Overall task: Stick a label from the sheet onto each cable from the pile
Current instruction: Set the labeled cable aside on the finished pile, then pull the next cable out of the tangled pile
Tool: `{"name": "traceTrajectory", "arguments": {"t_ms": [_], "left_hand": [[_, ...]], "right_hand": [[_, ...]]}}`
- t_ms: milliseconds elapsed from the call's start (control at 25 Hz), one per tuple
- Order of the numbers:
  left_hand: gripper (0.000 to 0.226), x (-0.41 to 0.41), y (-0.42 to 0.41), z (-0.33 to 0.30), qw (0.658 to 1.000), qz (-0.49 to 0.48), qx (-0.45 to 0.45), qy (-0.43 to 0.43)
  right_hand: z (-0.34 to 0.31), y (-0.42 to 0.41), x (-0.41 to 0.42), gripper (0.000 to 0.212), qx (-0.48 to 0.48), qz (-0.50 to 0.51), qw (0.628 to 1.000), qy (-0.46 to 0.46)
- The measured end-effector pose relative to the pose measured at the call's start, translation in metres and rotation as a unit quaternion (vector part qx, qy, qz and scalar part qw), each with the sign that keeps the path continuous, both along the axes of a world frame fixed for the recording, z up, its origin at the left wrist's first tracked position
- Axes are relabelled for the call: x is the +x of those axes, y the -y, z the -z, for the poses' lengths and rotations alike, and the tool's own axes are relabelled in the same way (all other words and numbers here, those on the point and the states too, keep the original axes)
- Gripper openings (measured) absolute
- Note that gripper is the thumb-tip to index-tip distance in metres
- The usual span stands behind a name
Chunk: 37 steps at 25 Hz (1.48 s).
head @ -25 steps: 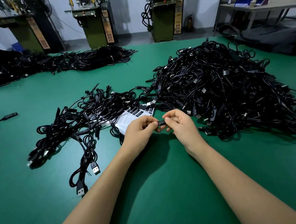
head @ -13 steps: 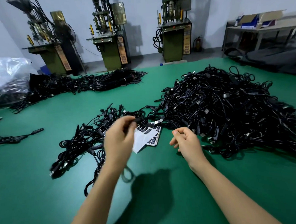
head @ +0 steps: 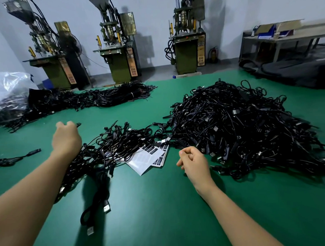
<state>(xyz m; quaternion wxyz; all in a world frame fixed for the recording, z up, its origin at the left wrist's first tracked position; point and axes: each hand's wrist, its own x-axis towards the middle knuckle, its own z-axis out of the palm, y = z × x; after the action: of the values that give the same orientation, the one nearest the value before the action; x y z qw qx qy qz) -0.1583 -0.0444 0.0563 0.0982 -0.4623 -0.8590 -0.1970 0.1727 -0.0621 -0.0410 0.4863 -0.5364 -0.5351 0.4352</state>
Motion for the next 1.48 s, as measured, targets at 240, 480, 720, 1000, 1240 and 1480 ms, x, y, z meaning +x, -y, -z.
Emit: {"name": "traceTrajectory", "arguments": {"t_ms": [240,480,720,1000,1240,1480], "left_hand": [[0.019,0.039,-0.004,0.047,0.994,0.093,0.013,-0.058],[0.016,0.122,-0.009,0.076,0.949,0.264,0.073,-0.16],[0.033,0.165,-0.056,0.076,0.939,0.329,-0.017,-0.096],[0.039,0.207,-0.087,0.077,0.947,0.311,-0.016,0.076],[0.034,0.215,-0.076,0.059,0.954,0.27,0.068,0.113],[0.02,0.195,-0.031,0.048,0.843,0.232,0.1,0.475]], "right_hand": [[0.004,-0.003,0.001,0.013,0.004,0.01,0.999,0.039],[0.004,-0.003,0.001,0.014,0.0,0.03,0.999,0.021],[0.005,-0.004,0.001,0.014,0.003,0.036,0.999,0.021],[0.006,-0.004,0.0,0.014,0.007,0.033,0.999,0.032],[0.006,-0.005,0.002,0.015,0.009,0.039,0.999,0.03],[0.005,-0.005,0.003,0.016,0.008,0.039,0.999,0.02]]}}
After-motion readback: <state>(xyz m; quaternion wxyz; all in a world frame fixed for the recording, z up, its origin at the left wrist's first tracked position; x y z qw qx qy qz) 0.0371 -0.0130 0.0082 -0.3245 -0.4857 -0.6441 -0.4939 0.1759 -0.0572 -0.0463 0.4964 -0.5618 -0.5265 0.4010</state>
